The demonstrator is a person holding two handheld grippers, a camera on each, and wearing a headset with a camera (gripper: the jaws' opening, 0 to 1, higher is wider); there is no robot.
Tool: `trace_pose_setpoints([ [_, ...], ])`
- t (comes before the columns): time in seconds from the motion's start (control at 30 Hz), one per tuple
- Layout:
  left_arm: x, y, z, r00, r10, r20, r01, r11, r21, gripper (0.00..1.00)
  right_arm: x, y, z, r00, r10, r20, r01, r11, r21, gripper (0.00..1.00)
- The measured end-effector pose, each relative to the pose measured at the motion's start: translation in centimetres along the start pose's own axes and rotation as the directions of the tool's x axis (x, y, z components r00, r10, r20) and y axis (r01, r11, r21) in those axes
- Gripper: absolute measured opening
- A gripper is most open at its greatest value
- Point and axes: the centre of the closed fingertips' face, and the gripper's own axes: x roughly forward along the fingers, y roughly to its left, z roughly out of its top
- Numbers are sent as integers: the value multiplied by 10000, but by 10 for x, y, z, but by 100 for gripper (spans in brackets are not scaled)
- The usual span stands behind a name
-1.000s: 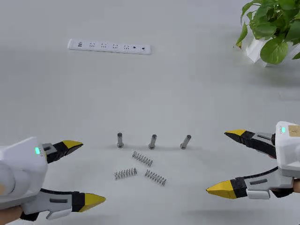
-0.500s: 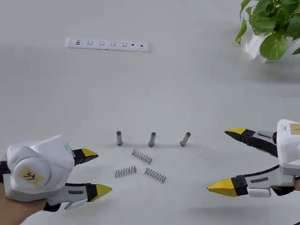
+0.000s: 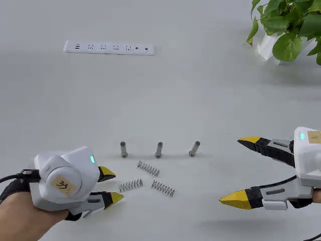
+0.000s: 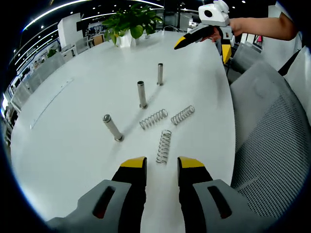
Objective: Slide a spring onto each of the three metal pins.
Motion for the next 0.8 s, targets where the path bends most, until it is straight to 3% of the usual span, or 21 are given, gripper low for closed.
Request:
trace_pose_setpoints([
  [0.17,9,-3,-2,9995,-171,-268,182,9990,416,17,0,1,-2,10000,47,-26,-47,10000,19,95],
  [0.5,18,-2,-9,9970,-203,-752,257,9971,713,14,-3,-2,-4,10000,-19,-33,19,9999,101,93],
  [0.8,18,1,-11,9964,-59,-848,135,9959,892,9,-2,-1,-6,10000,-25,-59,26,9998,199,92],
])
